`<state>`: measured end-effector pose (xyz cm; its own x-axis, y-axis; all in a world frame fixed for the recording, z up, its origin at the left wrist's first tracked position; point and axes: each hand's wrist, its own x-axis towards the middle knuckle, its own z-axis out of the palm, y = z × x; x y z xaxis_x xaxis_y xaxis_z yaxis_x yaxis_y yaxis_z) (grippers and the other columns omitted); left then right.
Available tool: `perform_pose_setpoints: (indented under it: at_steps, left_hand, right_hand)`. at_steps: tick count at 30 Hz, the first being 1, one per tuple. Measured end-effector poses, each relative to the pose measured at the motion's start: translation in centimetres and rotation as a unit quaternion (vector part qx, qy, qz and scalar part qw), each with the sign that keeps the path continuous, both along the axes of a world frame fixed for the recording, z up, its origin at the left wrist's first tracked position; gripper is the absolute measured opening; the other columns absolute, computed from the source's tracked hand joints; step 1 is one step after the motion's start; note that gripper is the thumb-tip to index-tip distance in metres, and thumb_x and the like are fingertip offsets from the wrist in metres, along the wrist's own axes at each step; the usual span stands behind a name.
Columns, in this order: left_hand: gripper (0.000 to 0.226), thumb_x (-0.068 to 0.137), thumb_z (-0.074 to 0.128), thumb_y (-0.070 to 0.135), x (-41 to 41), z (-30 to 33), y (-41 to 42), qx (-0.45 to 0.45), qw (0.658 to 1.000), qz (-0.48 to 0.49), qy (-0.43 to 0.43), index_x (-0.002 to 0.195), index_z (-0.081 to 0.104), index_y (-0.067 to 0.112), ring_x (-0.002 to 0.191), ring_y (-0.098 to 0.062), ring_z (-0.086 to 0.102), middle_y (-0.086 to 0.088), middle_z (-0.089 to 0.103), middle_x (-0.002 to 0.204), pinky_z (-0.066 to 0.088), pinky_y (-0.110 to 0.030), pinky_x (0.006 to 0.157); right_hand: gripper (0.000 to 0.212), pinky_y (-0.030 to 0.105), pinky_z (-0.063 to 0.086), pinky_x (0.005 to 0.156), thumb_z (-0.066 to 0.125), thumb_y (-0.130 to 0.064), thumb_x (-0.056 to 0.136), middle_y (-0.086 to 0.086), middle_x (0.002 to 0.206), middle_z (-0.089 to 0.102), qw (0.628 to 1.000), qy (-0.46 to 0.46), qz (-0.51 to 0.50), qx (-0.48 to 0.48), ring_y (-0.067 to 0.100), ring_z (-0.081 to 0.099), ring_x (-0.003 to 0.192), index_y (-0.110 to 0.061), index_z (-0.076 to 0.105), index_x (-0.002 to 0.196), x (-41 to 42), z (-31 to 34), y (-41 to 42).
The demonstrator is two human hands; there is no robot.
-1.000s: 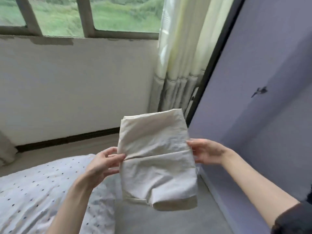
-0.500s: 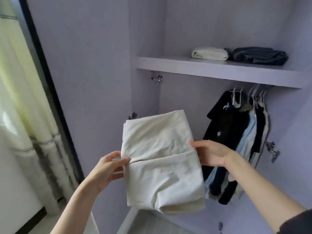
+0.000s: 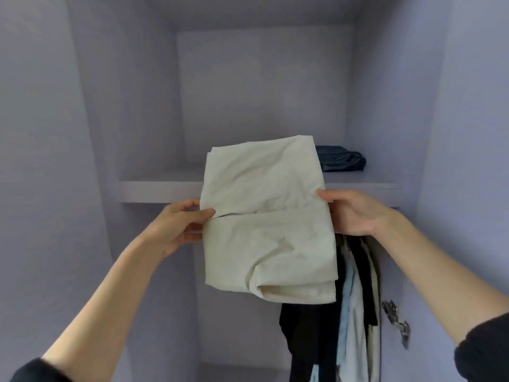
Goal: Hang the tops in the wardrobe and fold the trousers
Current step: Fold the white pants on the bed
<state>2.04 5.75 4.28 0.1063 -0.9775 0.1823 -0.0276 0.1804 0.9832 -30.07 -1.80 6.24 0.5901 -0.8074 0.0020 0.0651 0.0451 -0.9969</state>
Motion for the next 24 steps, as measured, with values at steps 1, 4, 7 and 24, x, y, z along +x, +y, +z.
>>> perform_pose_setpoints:
  at_steps: [1,4,7,24]
  left_hand:
    - [0.018,0.085,0.065,0.01,-0.7,1.8,-2.2,-0.015,1.0,-0.01,-0.005,0.103,0.064,0.008,0.079,-0.018,0.068,-0.007,0.071,0.093,0.059,-0.027,0.07]
    - [0.012,0.084,0.065,0.01,-1.5,5.8,-6.0,-0.041,0.999,-0.013,-0.015,0.096,0.064,0.011,0.071,-0.016,0.068,-0.004,0.07,0.087,0.058,-0.026,0.066]
    - [0.008,0.085,0.065,0.009,-1.7,9.6,-9.8,-0.061,0.998,-0.008,-0.021,0.092,0.064,0.011,0.07,-0.015,0.067,-0.005,0.068,0.086,0.058,-0.028,0.064]
    - [0.013,0.088,0.062,0.01,13.7,16.5,-27.4,0.001,0.976,0.16,-0.148,0.101,0.06,0.009,0.072,-0.015,0.059,-0.004,0.061,0.086,0.054,-0.019,0.049]
  right_hand:
    - [0.073,0.034,0.047,0.089,0.093,-0.035,0.042,0.008,0.102,0.068,1.0,-0.004,0.0,-0.017,0.025,0.062,0.094,-0.011,0.068,0.105,-0.8,2.0,-1.7]
    - [0.079,0.033,0.044,0.094,0.091,-0.035,0.047,0.01,0.116,0.064,0.999,-0.008,-0.018,-0.048,0.025,0.056,0.098,-0.008,0.065,0.116,-1.7,6.2,-5.0]
    - [0.099,0.041,0.027,0.113,0.089,-0.035,0.049,0.012,0.141,0.045,0.996,-0.016,-0.043,-0.071,0.027,0.046,0.118,-0.006,0.05,0.135,-1.6,9.7,-8.4]
    - [0.017,0.037,0.048,0.081,0.064,-0.025,0.085,0.007,0.09,0.061,0.998,0.009,-0.059,-0.026,0.022,0.058,0.084,-0.011,0.057,0.094,16.3,14.5,-26.7]
